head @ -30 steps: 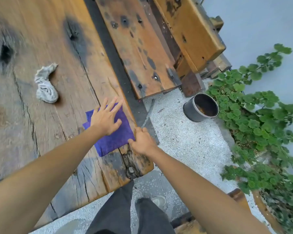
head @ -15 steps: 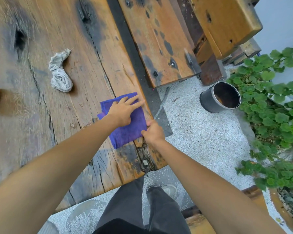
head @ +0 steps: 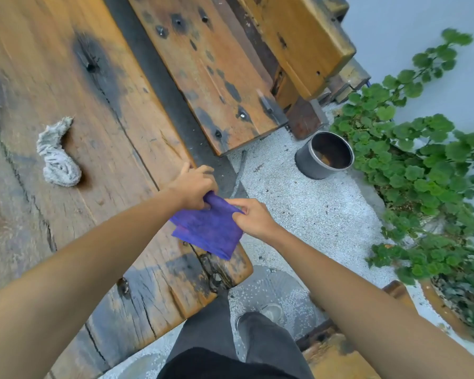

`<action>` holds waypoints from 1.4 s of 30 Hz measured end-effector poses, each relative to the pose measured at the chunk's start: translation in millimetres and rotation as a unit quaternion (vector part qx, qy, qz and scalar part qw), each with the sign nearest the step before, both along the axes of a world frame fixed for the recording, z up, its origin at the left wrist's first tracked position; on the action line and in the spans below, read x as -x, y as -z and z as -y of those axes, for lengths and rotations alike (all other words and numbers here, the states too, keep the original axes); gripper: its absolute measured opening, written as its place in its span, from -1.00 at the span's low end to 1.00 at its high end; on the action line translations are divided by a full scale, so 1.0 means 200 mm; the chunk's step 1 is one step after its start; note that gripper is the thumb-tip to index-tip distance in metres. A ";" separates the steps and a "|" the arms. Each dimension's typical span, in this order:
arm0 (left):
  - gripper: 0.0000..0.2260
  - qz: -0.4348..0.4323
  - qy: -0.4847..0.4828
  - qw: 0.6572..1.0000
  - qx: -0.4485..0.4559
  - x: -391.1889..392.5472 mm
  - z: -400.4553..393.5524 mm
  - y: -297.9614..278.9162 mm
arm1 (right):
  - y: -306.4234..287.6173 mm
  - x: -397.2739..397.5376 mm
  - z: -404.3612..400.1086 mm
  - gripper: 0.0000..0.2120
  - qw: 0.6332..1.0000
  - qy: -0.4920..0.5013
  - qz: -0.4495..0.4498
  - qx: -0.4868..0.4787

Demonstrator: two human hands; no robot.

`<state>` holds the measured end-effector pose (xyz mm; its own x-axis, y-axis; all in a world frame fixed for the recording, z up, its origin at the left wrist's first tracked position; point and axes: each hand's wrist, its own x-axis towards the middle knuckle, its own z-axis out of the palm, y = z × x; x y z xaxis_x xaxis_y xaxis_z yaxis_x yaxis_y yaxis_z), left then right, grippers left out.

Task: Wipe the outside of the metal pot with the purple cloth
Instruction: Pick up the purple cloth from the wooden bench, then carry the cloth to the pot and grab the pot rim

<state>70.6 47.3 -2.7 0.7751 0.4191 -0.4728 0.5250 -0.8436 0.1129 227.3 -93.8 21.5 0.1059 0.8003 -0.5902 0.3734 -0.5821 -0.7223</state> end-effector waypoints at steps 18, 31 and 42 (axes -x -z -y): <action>-0.76 0.119 0.041 0.981 0.150 -1.29 0.26 -0.24 | -0.11 -1.26 0.64 -0.70 0.982 0.104 0.151 -0.040; -0.84 0.141 -0.007 0.974 0.179 -2.05 0.53 0.06 | 0.22 -1.91 1.03 -0.81 0.918 0.354 -0.161 -0.071; -0.87 0.186 -0.069 0.951 0.239 -2.45 0.40 0.86 | 1.12 -2.04 0.85 -0.39 0.851 0.437 -0.274 -0.105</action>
